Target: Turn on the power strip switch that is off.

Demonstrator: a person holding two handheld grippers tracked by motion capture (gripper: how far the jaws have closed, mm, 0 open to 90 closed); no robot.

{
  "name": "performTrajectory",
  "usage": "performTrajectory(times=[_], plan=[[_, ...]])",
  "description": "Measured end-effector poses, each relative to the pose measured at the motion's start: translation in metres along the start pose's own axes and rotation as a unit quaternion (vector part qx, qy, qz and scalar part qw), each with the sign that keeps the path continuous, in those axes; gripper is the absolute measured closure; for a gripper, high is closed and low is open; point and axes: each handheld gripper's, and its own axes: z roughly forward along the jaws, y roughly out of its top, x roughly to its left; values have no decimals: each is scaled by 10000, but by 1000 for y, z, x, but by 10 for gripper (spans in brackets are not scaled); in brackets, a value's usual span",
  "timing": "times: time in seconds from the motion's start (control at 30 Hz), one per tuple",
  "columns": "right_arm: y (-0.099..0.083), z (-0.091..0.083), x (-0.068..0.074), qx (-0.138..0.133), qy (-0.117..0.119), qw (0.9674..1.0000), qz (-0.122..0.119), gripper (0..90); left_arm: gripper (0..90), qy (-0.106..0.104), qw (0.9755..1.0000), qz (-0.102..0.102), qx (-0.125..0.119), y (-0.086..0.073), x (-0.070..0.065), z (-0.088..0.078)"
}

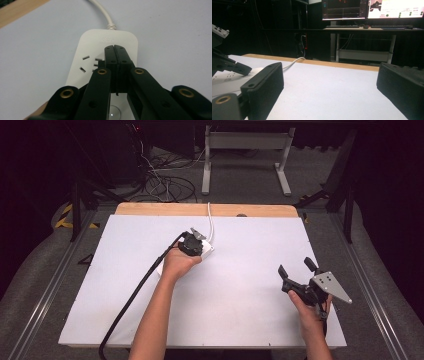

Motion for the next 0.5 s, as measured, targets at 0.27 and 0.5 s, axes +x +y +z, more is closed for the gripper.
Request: performTrajectory(times=[0.27,0.5], plan=[[1,-2,-2,-33,-46,10000,51,79,900,69,10000,35,33,0,-2,0],[1,-1,-2,-25,-30,10000,46,80,900,75,10000,12,54,1,-2,0]])
